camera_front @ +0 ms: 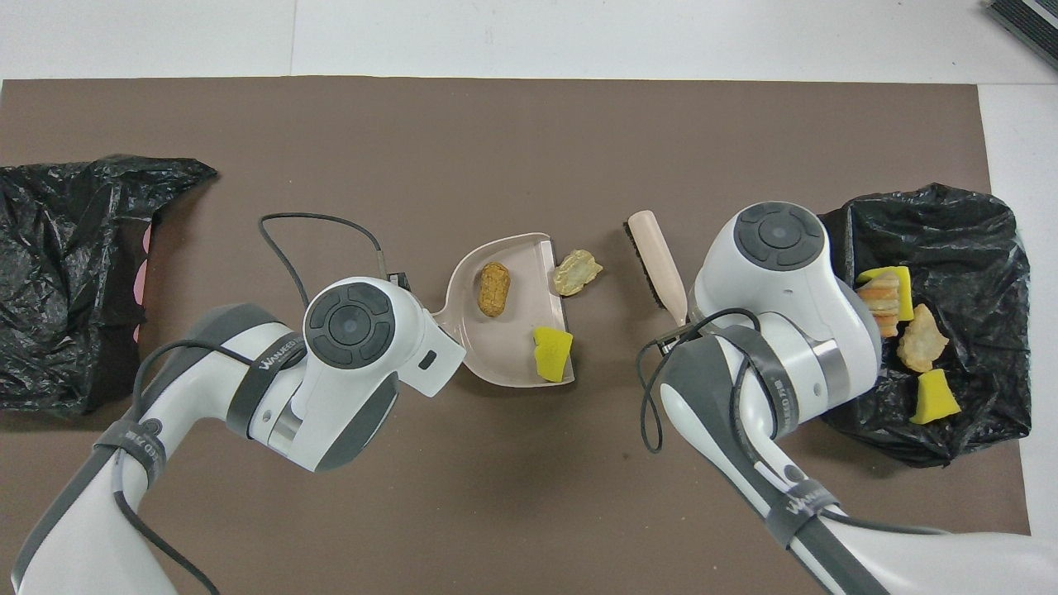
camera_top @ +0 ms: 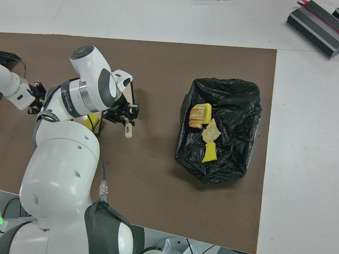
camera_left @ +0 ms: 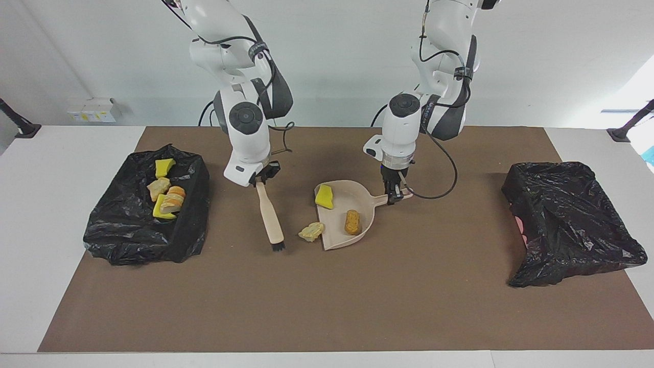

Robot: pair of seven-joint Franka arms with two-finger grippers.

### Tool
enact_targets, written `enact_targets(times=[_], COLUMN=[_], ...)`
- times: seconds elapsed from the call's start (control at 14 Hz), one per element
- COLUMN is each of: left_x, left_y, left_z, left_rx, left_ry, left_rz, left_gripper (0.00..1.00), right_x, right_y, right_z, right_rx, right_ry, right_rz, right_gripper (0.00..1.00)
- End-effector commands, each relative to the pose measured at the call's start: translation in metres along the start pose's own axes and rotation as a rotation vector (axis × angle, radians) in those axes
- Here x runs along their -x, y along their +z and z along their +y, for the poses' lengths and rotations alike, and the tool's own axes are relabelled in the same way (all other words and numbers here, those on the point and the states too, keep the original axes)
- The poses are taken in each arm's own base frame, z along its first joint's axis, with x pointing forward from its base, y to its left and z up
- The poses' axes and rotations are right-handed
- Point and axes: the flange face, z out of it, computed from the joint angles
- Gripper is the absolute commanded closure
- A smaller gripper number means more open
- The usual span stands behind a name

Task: Sweep and dump trash in bin
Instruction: 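Sweep the remaining chunks into the dustpan with the right gripper's brush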

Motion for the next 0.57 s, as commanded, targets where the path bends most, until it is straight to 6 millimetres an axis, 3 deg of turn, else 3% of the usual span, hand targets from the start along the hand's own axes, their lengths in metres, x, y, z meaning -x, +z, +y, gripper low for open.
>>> enact_targets(times=[0.0, 0.28, 0.5], left_x=[0.003, 0.006, 0.005], left_y=[0.003, 0.004, 0.004], left_z=[0.01, 0.007, 0.005], left_rx=[-0.004, -0.01, -0.021], left_ry=[0.0, 0.005, 0.01], left_rz=[0.003, 0.007, 0.017], left_gripper=[1.0, 1.0, 1.0], right_x=[-0.004, 0.015, 0.018], right_y=[0.009, 0.008, 0.001], right_z=[-0.049, -0.096, -0.116], right_rx=[0.002, -0.268, -0.267], right_ry=[-0.049, 0.036, 0.074], right_rz=[-0.019, -0.088, -0.092], right_gripper=[1.0, 1.0, 1.0])
